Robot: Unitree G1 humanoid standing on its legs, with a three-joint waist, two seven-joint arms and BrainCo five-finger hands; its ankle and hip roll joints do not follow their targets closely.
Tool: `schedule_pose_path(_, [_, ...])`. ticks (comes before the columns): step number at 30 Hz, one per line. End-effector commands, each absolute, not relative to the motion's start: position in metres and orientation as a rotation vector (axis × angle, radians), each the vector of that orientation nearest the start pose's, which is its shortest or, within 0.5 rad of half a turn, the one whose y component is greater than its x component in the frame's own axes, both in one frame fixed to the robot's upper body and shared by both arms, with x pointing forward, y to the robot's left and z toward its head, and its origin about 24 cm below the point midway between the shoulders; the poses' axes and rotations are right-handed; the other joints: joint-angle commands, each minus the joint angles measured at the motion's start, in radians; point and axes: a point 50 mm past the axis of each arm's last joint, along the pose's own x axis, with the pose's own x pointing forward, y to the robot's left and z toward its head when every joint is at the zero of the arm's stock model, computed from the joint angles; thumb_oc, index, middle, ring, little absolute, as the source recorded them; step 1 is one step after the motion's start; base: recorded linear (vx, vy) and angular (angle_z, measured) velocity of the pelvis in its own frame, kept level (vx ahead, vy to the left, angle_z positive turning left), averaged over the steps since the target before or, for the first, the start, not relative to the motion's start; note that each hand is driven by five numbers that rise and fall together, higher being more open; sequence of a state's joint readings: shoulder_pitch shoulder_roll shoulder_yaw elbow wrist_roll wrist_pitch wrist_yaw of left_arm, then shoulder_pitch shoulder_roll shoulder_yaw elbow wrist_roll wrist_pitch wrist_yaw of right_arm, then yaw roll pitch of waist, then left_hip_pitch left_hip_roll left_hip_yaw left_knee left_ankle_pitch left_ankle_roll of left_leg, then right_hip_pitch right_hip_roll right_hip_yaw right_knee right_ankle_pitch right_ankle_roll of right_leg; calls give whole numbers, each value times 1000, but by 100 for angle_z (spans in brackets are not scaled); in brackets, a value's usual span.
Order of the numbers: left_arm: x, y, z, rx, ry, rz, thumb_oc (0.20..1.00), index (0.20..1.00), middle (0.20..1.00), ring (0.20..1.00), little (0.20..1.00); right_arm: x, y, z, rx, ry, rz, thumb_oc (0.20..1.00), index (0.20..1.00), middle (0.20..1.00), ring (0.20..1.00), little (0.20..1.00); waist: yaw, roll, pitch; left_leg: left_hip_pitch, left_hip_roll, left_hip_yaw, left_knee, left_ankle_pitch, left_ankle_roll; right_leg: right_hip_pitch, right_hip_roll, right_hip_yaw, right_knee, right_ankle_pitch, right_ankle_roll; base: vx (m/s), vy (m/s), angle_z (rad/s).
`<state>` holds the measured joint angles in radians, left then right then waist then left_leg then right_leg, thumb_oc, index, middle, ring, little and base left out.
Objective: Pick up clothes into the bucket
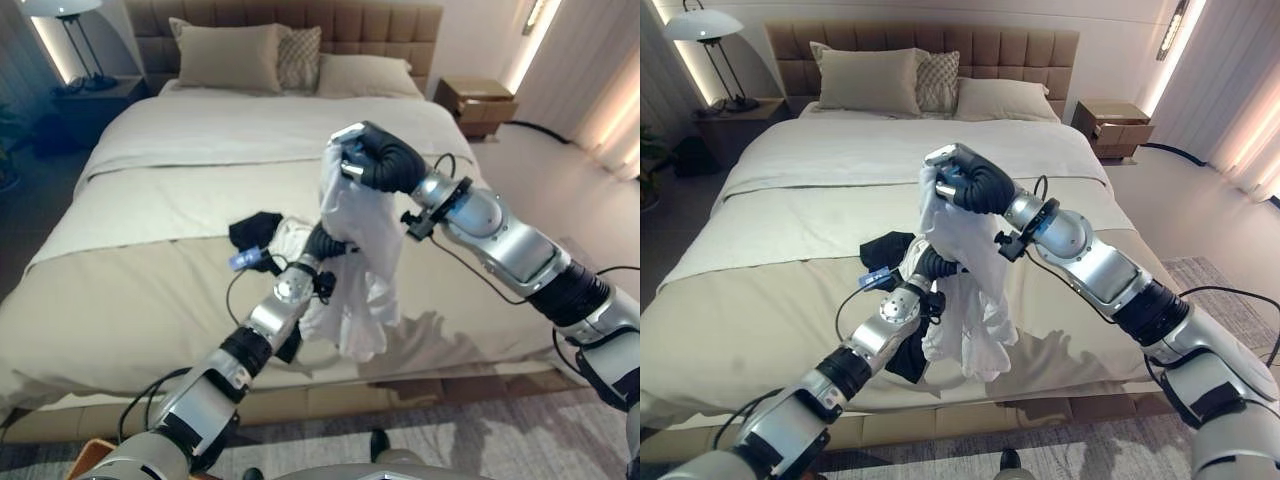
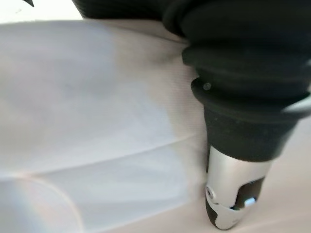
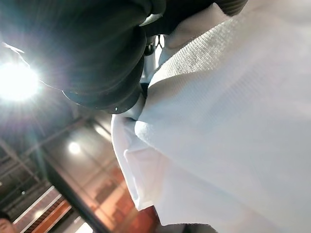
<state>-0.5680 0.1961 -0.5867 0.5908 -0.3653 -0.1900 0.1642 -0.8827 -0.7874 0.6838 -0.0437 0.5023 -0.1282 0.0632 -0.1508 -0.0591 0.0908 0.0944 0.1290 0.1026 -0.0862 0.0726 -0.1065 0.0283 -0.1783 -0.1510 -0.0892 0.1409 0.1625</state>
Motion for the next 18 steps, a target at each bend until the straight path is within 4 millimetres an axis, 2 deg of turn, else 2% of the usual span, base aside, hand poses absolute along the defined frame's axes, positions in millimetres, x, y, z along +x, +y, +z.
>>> schedule_pose_path(1, [327, 51, 61, 84, -56, -462, 1000, 1000, 1000, 1000, 1000, 288, -73, 309, -441, -886, 804, 200, 200, 200, 200, 200, 17, -58, 3, -17, 1, 14, 99, -84, 4, 55, -70, -45, 51, -44, 63, -18, -8, 3])
schedule_pose_path(3, [328, 46, 63, 70, -49, -474, 1000, 1000, 1000, 1000, 1000, 287, -71, 308, -433, -886, 815, 200, 200, 200, 200, 200, 15, -58, 2, -20, 1, 12, 100, -83, 3, 53, -70, -45, 52, -44, 63, 0, 0, 0])
schedule_pose_path(4, [322, 41, 66, 44, -66, -517, 200, 200, 200, 200, 200, 283, -72, 310, -427, -900, 825, 200, 200, 200, 200, 200, 18, -58, 2, -22, 0, 11, 100, -84, 3, 52, -70, -46, 52, -44, 63, -10, -8, 3])
schedule_pose_path(11, [315, 43, 74, 19, -109, -562, 200, 200, 200, 200, 200, 281, -83, 305, -445, -884, 817, 200, 200, 200, 200, 200, 28, -58, 6, -31, -1, 3, 105, -83, 2, 58, -70, -55, 51, -45, 61, 0, -1, 1])
schedule_pose_path(18, [314, 63, 75, -24, -118, -497, 200, 200, 200, 200, 200, 279, -98, 301, -411, -860, 793, 200, 200, 200, 200, 200, 40, -56, 8, -39, -1, -4, 111, -81, -1, 64, -70, -68, 53, -50, 60, -2, -11, 6])
